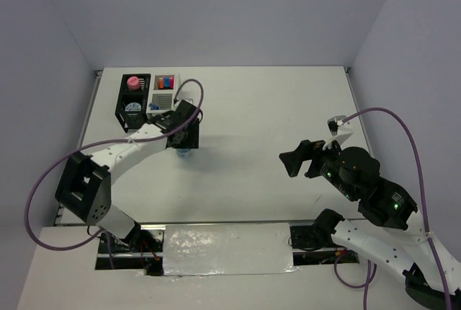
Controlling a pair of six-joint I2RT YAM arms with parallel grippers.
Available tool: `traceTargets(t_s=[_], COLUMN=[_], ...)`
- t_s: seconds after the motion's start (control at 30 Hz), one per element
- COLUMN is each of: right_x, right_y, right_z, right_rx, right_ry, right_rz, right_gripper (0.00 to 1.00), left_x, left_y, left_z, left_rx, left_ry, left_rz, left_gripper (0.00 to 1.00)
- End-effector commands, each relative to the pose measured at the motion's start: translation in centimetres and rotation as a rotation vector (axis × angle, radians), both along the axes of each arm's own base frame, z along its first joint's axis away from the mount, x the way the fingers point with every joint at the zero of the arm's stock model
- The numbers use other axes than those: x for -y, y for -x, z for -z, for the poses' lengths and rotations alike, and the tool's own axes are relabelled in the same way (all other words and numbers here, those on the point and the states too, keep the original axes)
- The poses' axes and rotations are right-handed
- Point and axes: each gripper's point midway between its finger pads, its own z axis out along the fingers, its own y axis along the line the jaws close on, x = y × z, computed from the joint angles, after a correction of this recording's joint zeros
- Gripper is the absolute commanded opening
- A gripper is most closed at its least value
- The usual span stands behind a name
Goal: Sort the stationery into containers
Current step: Pick up the stationery from the center of the board, then place the stationery in the storage box.
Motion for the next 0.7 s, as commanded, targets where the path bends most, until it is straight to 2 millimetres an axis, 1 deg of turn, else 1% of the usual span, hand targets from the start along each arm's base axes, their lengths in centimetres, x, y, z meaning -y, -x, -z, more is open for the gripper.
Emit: traceTargets(t_s=[0.0,0.03,0.1,0.13,0.17,0.2,0.23,0.27,0.3,0.33,0.4,0.43,0.5,0.53,0.67], right_x=[-0.1,-0.1,0.0,0.0,0.1,0.1,0.1,0.0,0.0,0.0,-0.1,-0.2,-0.3,-0.2,0.3], right_y=[-0.4,-0.4,-0.4,-0.4,-0.3,-0.2,-0.2,-0.1,-0.1,-0.1,-0.2,-0.2,-0.1,-0.2,-0.2], right_z=[-1.0,-1.0,-1.0,-0.9,-1.0,-1.1,-1.1,-1.4,-1.4,-1.5,-1.4,-1.4,-1.5,-1.4,-0.9], right_rx=[0.040,0.041,0.042,0.041,0.041,0.045,0.048,0.057,0.060,0.062,0.055,0.055,0.051,0.051,0.053], right_ry=[-0.015,-0.015,-0.014,-0.012,-0.015,-0.021,-0.027,-0.037,-0.038,-0.039,-0.031,-0.028,-0.021,-0.015,0.001], right_rz=[0.006,0.004,0.003,0.005,0.009,0.006,0.002,-0.004,-0.003,-0.005,-0.007,-0.011,-0.018,-0.018,-0.001], right_gripper=[1.00,1.00,1.00,1.00,1.00,1.00,1.00,1.00,1.00,1.00,1.00,1.00,1.00,1.00,1.00], left_x=[-3.3,-5.8,-8.8,-11.6,-13.1,-14.1,-16.0,-16.8,-18.4,-18.2,-20.0,-20.3,-21.3,-21.5,-22.1], left_y=[-3.0,-3.8,-4.4,-5.0,-5.3,-5.5,-6.4,-6.9,-7.5,-9.1,-10.6,-11.8,-12.9,-13.5,-14.3], left_z=[-9.1,-11.1,-13.8,-15.7,-17.0,-17.8,-18.9,-19.2,-19.4,-19.5,-19.4,-18.5,-18.2,-17.0,-15.3], left_rx=[0.203,0.223,0.264,0.307,0.343,0.365,0.390,0.397,0.404,0.406,0.416,0.401,0.404,0.376,0.362], left_ry=[0.056,0.064,0.089,0.093,0.097,0.105,0.120,0.129,0.131,0.157,0.170,0.172,0.168,0.166,0.191], left_rz=[-0.152,-0.221,-0.299,-0.372,-0.408,-0.431,-0.469,-0.485,-0.519,-0.501,-0.528,-0.535,-0.559,-0.563,-0.565], left_gripper=[0.00,0.00,0.00,0.00,0.00,0.00,0.00,0.00,0.00,0.00,0.00,0.00,0.00,0.00,0.00])
